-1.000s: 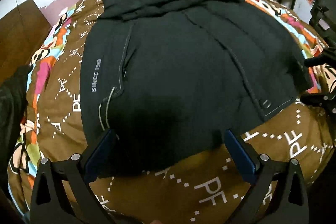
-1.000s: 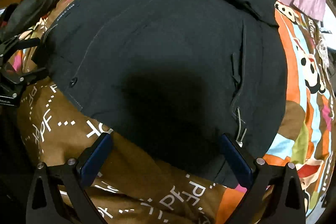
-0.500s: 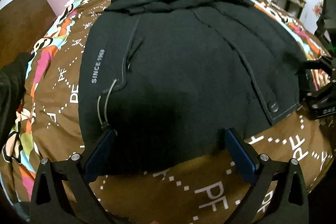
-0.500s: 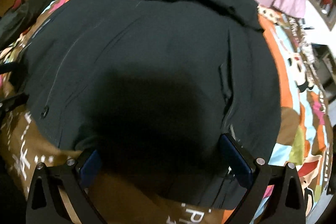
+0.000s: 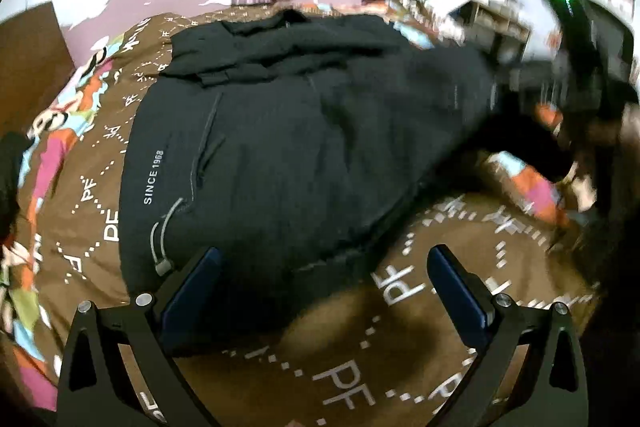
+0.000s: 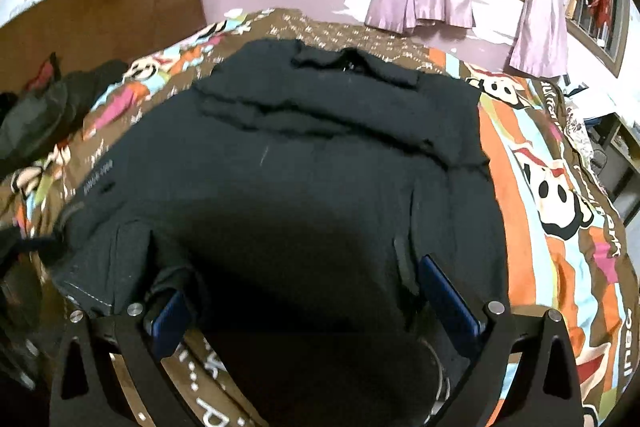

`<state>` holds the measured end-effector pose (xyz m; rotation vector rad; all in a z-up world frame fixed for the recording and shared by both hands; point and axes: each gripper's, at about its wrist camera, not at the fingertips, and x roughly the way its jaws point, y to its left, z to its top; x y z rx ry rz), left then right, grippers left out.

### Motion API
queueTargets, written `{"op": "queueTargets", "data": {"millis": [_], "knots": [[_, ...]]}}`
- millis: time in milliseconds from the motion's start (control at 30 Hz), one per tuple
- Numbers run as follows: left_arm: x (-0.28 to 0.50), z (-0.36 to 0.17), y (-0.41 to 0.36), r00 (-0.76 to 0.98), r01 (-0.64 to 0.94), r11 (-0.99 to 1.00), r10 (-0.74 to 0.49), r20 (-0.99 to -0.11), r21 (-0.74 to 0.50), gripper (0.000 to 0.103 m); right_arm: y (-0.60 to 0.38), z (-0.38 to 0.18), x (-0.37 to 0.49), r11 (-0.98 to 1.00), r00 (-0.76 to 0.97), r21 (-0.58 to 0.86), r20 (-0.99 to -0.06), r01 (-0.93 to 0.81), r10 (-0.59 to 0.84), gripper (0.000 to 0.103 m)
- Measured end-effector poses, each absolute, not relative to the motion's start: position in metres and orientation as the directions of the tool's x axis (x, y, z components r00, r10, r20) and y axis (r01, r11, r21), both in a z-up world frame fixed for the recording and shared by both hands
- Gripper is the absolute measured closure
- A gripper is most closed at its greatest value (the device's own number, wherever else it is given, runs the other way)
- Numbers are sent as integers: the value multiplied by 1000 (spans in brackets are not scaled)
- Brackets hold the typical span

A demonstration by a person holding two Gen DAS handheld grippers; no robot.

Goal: Fold large clothes

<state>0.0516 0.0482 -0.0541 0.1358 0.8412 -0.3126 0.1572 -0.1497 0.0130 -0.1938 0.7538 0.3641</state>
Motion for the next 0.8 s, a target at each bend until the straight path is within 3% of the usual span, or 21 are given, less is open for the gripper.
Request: {"op": "queueTargets", "data": {"millis": [133,300,467,633,800], "knots": [[66,-78,47,574,249,964,-70,-816,92,2,-145,17,162,913,660,-24,-699,-408,276,0],[74,-80,57,538,213,977,-105,-836,14,2,-145,6,159,901,617,-30,-738,-432,271,0],[78,-83,58,465,250,968,-117,-877,3,2,-154,-15,151,875,479,1,-837,-484,266,0],[80,-88,57,408,372,923,-71,-910,95,2,-152,-37,136,841,368,7,-897,-541,245,0],[77,-94,54,401,402,903,-28,-916,148,2,-136,-65,120,773,310,-85,-939,-628,149,0]]}}
